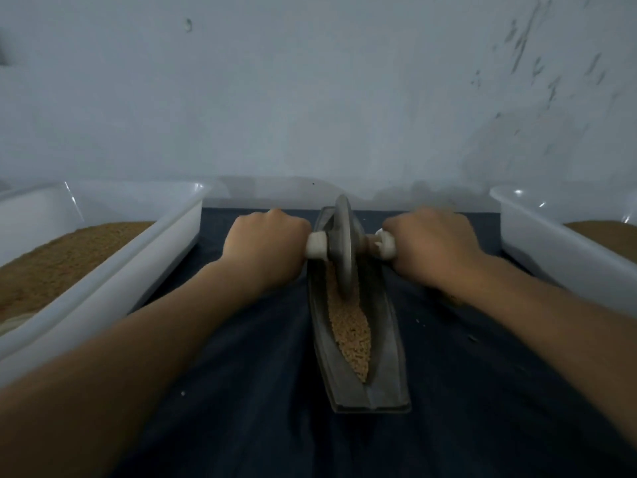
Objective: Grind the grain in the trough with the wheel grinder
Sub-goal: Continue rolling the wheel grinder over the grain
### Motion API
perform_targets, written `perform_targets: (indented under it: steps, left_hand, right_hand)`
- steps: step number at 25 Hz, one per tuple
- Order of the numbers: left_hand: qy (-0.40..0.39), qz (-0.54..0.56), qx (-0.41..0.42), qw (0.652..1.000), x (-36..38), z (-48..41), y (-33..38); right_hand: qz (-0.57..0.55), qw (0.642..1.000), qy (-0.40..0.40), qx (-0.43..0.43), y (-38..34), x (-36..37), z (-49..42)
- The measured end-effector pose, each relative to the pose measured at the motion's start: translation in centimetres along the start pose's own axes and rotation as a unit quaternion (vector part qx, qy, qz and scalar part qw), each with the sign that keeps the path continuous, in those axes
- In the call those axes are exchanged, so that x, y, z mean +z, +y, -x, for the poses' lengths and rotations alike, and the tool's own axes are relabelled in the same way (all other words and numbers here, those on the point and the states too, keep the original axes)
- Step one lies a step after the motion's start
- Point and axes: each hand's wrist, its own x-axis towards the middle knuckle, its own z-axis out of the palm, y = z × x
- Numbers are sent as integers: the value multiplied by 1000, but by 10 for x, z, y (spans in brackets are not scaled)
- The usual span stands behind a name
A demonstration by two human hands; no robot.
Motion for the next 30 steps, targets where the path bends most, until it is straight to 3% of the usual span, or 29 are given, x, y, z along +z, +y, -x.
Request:
perform_targets:
  steps: [3, 5, 11, 13, 15, 17, 19, 23, 26, 30]
  left_hand:
    - [102, 0, 87, 991, 1, 45, -9]
    - [88, 7, 93, 992, 0, 41, -14]
    - [-21, 10, -33, 999, 7, -32, -1]
    - [-22, 12, -8, 1000, 6, -16, -5]
    - [65, -3, 55, 996, 9, 18, -9]
    - [140, -28, 90, 986, 6, 34, -12]
    - [150, -59, 75, 984, 9, 23, -9]
    - [52, -54, -27, 997, 6, -31, 6]
    - [38, -56, 24, 997, -3, -24, 3]
    - [133, -40, 92, 986, -1, 42, -6]
  right_hand:
    - [54, 988, 130, -68, 9, 0, 49]
    - [47, 990, 115, -68, 10, -2, 43]
    - [-2, 998, 8, 61, -11, 6, -26]
    - [4, 1000, 8, 26, -4, 6, -12]
    - [35, 994, 91, -40, 3, 10, 20]
    - [49, 984, 165, -49, 7, 8, 40]
    - [52, 989, 134, -24, 4, 17, 35]
    - [-41, 997, 18, 70, -8, 16, -23]
    - [-48, 998, -22, 45, -1, 12, -11]
    - [37, 976, 205, -65, 8, 10, 54]
